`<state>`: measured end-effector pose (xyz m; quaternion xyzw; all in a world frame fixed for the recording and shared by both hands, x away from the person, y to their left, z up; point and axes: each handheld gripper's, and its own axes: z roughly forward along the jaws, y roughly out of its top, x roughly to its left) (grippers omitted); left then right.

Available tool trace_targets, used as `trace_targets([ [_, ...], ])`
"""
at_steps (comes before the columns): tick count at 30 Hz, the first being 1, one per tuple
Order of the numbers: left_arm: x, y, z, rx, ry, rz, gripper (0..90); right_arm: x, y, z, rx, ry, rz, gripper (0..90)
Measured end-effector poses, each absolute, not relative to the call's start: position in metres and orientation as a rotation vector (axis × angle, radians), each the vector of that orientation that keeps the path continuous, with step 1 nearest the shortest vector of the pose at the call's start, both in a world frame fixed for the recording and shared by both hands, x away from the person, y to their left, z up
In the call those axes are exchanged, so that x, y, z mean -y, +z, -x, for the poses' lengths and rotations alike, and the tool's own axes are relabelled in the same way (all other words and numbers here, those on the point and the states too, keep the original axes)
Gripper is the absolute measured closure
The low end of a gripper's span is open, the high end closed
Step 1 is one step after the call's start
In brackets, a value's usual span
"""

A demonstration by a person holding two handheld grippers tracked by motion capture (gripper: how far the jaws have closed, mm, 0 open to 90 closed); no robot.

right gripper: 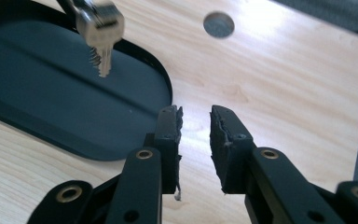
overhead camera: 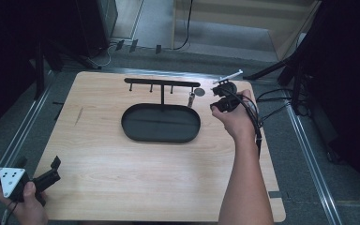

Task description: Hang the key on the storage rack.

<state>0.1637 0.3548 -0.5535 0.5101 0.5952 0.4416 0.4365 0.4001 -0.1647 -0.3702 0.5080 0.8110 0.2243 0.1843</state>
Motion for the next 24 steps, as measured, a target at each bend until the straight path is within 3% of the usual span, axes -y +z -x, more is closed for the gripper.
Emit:
trace_targets([
  [12, -0.354, -0.554, -0.164, -1.480, 1.099, -1.272, 0.0, 0.206, -0.405, -0.392, -2.244, 0.606, -1.613, 67.5],
  [24, -0.354, -0.553, -0.164, -1.480, 1.103, -1.280, 0.0, 0.242, -0.453, -0.381, -2.239, 0.599, -1.751, 51.2],
])
